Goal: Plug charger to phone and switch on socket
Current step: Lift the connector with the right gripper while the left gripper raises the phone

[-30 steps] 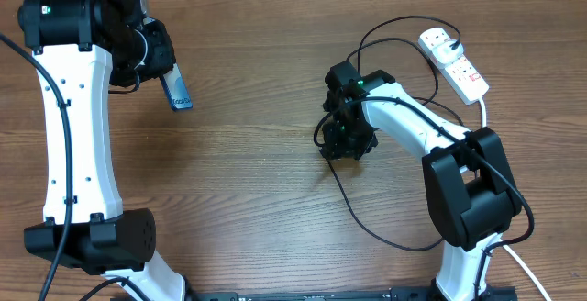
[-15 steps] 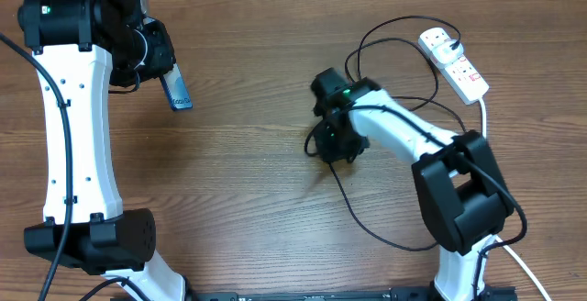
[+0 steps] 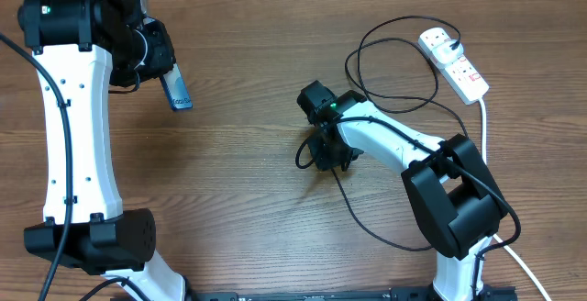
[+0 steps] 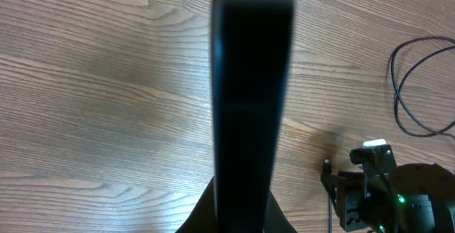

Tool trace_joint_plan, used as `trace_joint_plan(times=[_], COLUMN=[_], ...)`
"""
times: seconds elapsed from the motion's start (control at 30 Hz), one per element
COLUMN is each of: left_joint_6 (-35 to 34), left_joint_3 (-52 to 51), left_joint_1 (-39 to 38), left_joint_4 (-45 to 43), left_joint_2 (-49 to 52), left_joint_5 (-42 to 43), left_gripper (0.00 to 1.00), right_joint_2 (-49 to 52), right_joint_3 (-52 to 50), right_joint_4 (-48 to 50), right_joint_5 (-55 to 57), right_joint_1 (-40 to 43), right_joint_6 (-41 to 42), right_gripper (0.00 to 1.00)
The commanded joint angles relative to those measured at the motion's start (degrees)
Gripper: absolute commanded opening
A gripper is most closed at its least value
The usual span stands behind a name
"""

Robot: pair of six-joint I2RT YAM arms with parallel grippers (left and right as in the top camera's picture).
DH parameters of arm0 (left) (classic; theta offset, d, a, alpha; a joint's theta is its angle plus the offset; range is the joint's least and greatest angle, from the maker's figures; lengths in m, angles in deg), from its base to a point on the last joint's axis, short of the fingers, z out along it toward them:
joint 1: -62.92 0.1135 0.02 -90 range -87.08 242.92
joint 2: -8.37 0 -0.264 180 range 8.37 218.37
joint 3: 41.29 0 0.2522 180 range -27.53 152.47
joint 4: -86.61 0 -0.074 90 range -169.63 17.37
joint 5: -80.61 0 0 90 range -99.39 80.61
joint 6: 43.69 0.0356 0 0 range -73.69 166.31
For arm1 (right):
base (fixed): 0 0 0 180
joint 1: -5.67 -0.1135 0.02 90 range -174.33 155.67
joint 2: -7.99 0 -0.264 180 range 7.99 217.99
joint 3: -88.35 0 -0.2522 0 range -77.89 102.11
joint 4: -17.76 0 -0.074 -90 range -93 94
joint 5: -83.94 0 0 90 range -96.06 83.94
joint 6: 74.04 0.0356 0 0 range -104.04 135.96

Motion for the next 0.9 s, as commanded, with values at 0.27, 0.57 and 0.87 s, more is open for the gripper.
trace_joint_plan(times=[0.27, 0.57, 0.87], left_joint_6=[0.1, 0.1, 11.0], left_joint_3=[1.4, 1.4, 1.4], left_joint_1=[0.2, 0.2, 0.2], left_joint_4=[0.0, -0.1, -2.9], left_joint_2=[-0.6, -0.6, -0.6], left_joint_5=[0.3, 0.3, 19.0], left_gripper=[0.04, 0.04, 0.04], right_joint_2=[3.3, 4.1, -0.9], right_joint_3=[-0.6, -0.5, 7.1], right_joint_4=[1.5, 1.6, -3.3], right_joint_5=[0.2, -3.3, -16.6], right_joint_1=[-1.2, -1.2, -0.9], right_joint_6=[-0.4, -0.2, -0.3], right_gripper=[0.22, 0.04, 0.04])
